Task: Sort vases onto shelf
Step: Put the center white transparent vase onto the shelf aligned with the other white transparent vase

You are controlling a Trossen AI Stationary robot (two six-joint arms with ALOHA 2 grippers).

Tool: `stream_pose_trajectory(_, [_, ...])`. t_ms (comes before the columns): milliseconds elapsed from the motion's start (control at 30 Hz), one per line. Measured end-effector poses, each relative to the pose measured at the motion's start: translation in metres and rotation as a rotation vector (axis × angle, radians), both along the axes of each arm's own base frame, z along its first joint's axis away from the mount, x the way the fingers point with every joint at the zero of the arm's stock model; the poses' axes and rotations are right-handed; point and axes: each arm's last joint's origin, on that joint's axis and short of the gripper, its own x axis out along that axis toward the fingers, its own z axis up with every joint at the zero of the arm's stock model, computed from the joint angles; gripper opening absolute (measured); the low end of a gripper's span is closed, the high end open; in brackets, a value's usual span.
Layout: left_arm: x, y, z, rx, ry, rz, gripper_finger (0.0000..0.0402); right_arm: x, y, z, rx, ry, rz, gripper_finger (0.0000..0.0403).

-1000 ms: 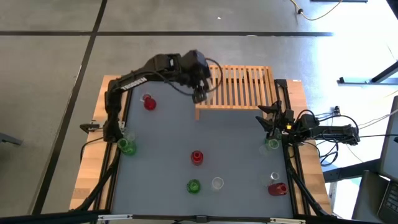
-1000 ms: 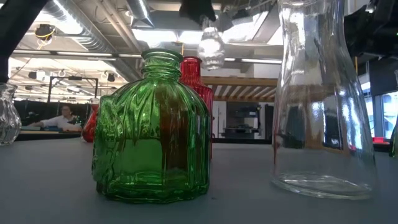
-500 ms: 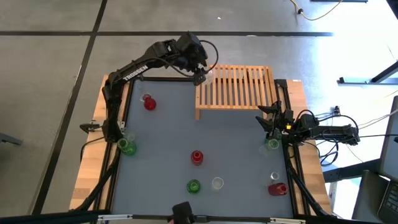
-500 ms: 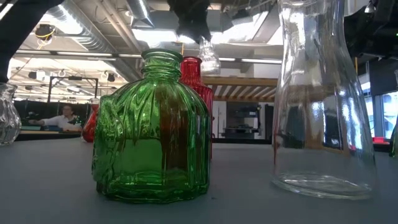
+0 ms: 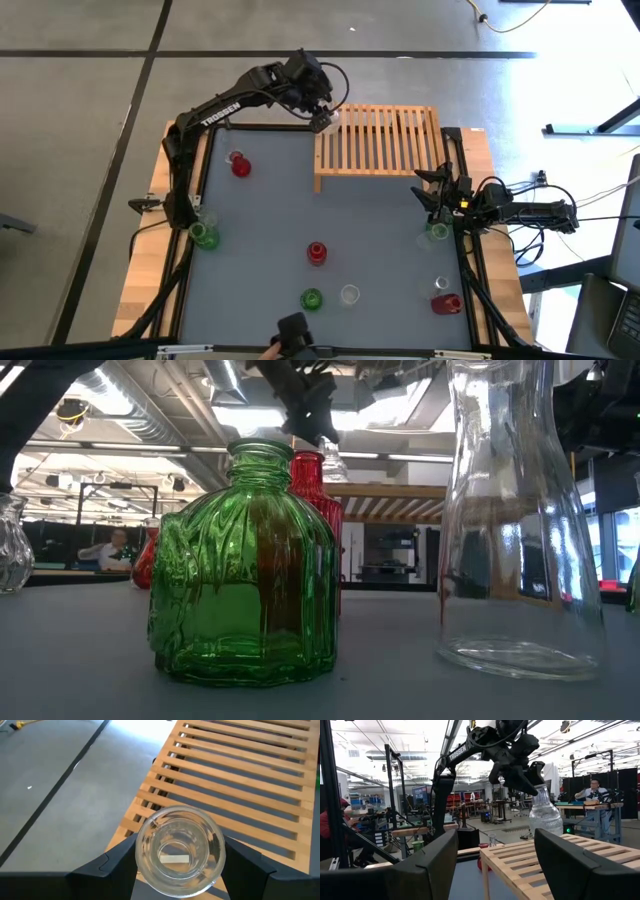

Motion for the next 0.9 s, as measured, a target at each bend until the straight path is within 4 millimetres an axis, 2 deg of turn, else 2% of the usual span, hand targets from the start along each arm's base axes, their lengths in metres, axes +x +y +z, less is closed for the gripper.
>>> stream_pose_trajectory(700, [0.0029,0.0014,-0.0002,0.014,-0.027,0.000,0.0235,-0.0001,-0.0008,-0.0002,0.009,0.002,-0.027,0.0250])
stream_pose_trajectory(900, [0.0032,0.0026,0.0007,0.018,-0.040,0.003,0.0260,-0.0001,-0.0008,-0.0003,0.009,0.002,-0.028,0.0250])
